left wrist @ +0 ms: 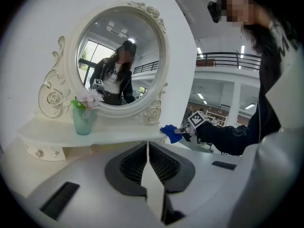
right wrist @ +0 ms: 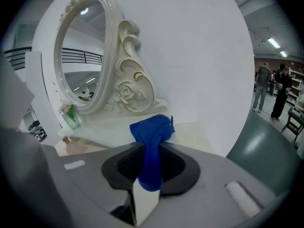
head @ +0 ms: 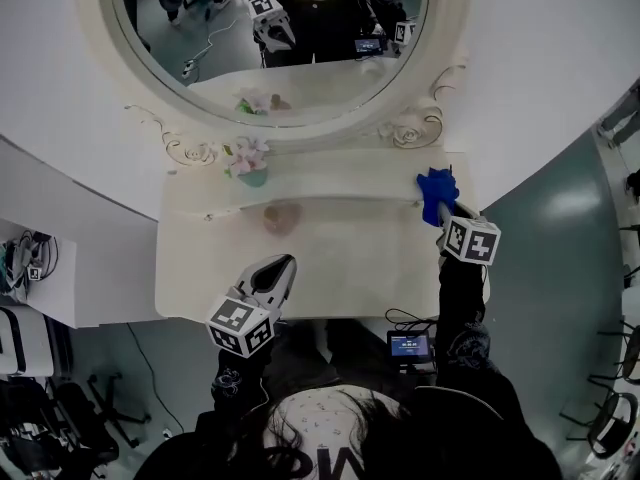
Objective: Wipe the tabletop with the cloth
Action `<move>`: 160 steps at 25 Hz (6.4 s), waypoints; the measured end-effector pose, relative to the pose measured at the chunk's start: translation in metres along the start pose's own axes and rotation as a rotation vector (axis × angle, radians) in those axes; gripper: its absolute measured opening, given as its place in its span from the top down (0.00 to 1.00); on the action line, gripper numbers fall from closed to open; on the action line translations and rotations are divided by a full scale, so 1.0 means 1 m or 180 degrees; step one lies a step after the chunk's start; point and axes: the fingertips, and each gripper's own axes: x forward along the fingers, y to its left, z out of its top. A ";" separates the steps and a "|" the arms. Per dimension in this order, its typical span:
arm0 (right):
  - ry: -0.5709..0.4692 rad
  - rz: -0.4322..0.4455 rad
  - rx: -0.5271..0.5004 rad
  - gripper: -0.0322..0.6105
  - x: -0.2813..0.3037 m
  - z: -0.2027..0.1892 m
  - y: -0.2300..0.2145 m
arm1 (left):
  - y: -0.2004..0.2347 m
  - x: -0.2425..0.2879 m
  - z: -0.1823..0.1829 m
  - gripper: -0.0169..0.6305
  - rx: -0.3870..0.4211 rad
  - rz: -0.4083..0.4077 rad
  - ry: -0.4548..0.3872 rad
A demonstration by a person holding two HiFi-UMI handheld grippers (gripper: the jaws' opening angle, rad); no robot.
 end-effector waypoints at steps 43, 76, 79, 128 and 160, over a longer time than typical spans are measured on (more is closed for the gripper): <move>0.0764 0.2275 -0.1395 0.82 0.033 -0.190 0.708 | 0.300 -0.314 -0.077 0.98 -0.0397 0.1005 -0.0081; 0.1117 0.0980 -0.0859 0.82 0.060 -0.207 0.463 | 0.231 -0.203 -0.053 0.98 -0.0084 0.0291 0.0151; 0.1109 0.0905 -0.0751 0.82 0.051 -0.207 0.429 | 0.212 -0.184 -0.049 0.98 -0.0029 0.0195 0.0187; 0.0745 -0.0918 0.0271 0.82 -0.062 -0.143 -0.122 | -0.008 -0.015 -0.041 0.98 0.0244 -0.0078 0.0395; 0.0147 0.1299 -0.0444 0.82 -0.048 -0.121 0.518 | 0.231 -0.265 -0.072 0.98 -0.0122 0.0378 0.0086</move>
